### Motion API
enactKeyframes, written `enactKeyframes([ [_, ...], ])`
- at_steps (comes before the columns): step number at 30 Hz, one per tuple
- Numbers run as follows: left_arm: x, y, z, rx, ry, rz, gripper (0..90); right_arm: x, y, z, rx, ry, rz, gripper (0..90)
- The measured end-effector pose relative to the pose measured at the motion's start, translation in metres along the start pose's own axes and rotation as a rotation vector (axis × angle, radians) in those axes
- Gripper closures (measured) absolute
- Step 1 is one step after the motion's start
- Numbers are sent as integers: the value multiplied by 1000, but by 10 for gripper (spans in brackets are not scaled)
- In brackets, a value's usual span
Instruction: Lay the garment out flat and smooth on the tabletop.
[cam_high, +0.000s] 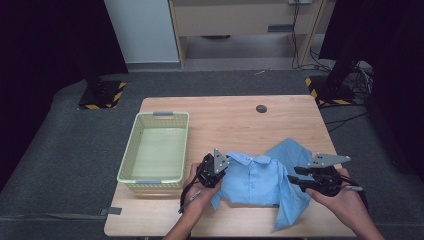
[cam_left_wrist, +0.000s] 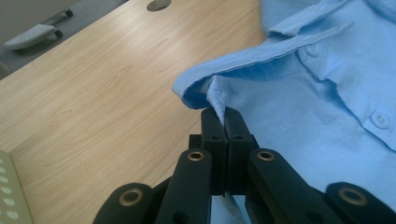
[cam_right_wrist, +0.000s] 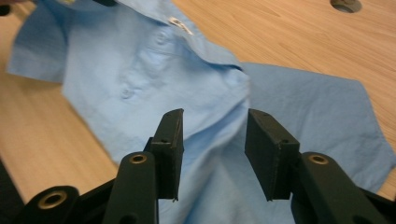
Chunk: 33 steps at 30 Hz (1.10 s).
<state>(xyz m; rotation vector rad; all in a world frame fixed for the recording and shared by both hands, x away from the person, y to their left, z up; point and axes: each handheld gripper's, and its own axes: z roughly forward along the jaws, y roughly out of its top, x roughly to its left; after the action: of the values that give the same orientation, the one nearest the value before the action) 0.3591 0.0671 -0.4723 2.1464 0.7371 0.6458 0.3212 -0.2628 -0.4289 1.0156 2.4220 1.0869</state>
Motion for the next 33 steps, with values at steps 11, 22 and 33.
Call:
enactKeyframes([
  [11,-5,2,-7,-28,-6,15,897,19,-7,36,134,19,0,555],
  [22,-17,4,-7,-38,-25,36,897,8,-17,65,185,23,117,537],
  [33,-22,5,-7,-42,-36,47,897,6,-12,75,167,-23,149,440],
])
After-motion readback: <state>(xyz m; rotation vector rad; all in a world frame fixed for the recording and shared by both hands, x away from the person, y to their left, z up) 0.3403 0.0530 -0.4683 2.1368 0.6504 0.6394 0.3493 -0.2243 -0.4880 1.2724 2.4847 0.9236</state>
